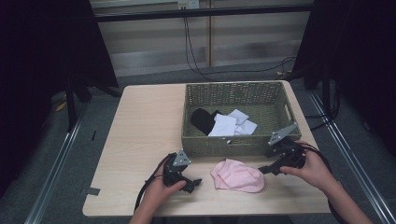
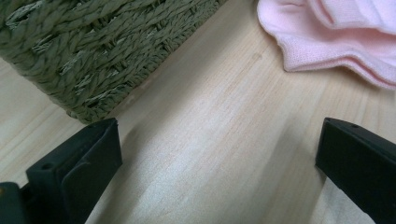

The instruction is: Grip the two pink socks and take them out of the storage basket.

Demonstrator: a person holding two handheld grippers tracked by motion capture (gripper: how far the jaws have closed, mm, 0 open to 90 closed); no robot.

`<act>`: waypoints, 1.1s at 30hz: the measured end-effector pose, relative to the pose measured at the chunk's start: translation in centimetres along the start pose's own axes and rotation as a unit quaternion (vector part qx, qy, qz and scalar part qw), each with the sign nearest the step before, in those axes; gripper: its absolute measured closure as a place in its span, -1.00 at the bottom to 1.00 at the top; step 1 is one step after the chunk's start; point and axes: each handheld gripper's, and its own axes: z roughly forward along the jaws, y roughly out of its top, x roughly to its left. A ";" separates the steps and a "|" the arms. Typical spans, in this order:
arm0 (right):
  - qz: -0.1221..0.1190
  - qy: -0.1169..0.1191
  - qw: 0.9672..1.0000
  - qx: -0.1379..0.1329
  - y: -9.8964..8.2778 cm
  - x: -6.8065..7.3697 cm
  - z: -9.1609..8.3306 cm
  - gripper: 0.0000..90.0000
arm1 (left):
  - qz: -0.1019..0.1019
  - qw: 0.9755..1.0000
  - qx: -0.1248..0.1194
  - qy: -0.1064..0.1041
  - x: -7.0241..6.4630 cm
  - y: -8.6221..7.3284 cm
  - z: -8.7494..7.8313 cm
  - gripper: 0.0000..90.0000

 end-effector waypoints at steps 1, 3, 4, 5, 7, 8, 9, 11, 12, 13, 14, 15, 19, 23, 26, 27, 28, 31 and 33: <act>0.004 -0.001 1.000 -0.004 -0.3 -0.1 0.0 -0.38 | 0.000 1.000 0.000 0.000 0.0 0.0 0.0 -1.00; 0.011 -0.001 1.000 -0.009 -0.8 -0.5 0.1 -0.40 | -0.001 1.000 0.000 0.000 0.0 0.0 0.0 -1.00; 0.016 -0.002 1.000 -0.008 -1.1 -0.6 0.1 -0.40 | 0.000 1.000 0.000 0.000 0.0 0.0 0.0 -1.00; 0.015 -0.004 1.000 -0.010 -1.3 -0.7 0.1 -0.40 | 0.000 1.000 0.000 0.000 0.0 0.0 0.0 -1.00; 0.017 -0.008 1.000 -0.019 -1.8 -0.9 0.2 -0.40 | 0.000 1.000 0.001 0.000 0.0 0.0 0.0 -1.00; 0.018 -0.008 1.000 -0.019 -2.0 -1.1 0.2 -0.40 | 0.000 1.000 0.001 0.000 0.0 0.0 0.0 -1.00; 0.019 -0.010 0.999 -0.023 -2.3 -1.2 0.2 -0.40 | 0.000 1.000 0.000 0.000 0.0 0.0 0.0 -1.00; 0.022 -0.011 0.999 -0.025 -2.7 -1.4 0.3 -0.40 | 0.000 1.000 0.000 0.000 0.0 0.0 0.0 -1.00; 0.023 -0.014 0.999 -0.027 -3.1 -1.5 0.4 -0.40 | 0.000 1.000 0.001 0.000 0.0 0.0 0.0 -1.00; 0.023 -0.017 0.999 -0.030 -3.3 -1.5 0.5 -0.40 | 0.000 1.000 0.001 0.000 0.0 0.0 0.0 -1.00; 0.023 -0.017 0.999 -0.030 -3.3 -1.5 0.5 -0.40 | -0.001 1.000 0.000 0.000 0.0 0.0 0.0 -1.00; 0.021 -0.020 0.999 -0.034 -3.5 -1.6 0.5 -0.40 | 0.000 1.000 0.000 0.000 0.0 0.0 0.0 -1.00; 0.014 -0.027 0.998 -0.046 -4.5 -1.8 0.9 -0.40 | -0.001 1.000 0.001 0.000 0.0 0.0 0.0 -1.00; 0.009 -0.040 0.997 -0.059 -5.5 -1.8 1.2 -0.39 | 0.000 1.000 0.001 0.000 0.0 0.0 0.0 -1.00; 0.010 -0.051 0.996 -0.067 -6.5 -1.9 1.6 -0.41 | 0.000 1.000 0.001 0.000 0.0 0.0 0.0 -1.00; 0.010 -0.051 0.996 -0.067 -6.5 -1.9 1.6 -0.41 | 0.000 1.000 0.000 0.000 0.0 0.0 0.0 -1.00; 0.009 -0.056 0.996 -0.075 -6.8 -1.8 1.6 -0.41 | -0.001 1.000 0.000 0.000 0.0 0.0 0.0 -1.00; 0.008 -0.062 0.993 -0.097 -7.4 -1.9 1.7 -0.43 | 0.000 1.000 0.000 0.000 0.0 0.0 0.0 -1.00; 0.003 -0.068 0.991 -0.112 -7.8 -1.8 1.9 -0.45 | 0.000 1.000 0.000 0.000 0.0 0.0 0.0 -1.00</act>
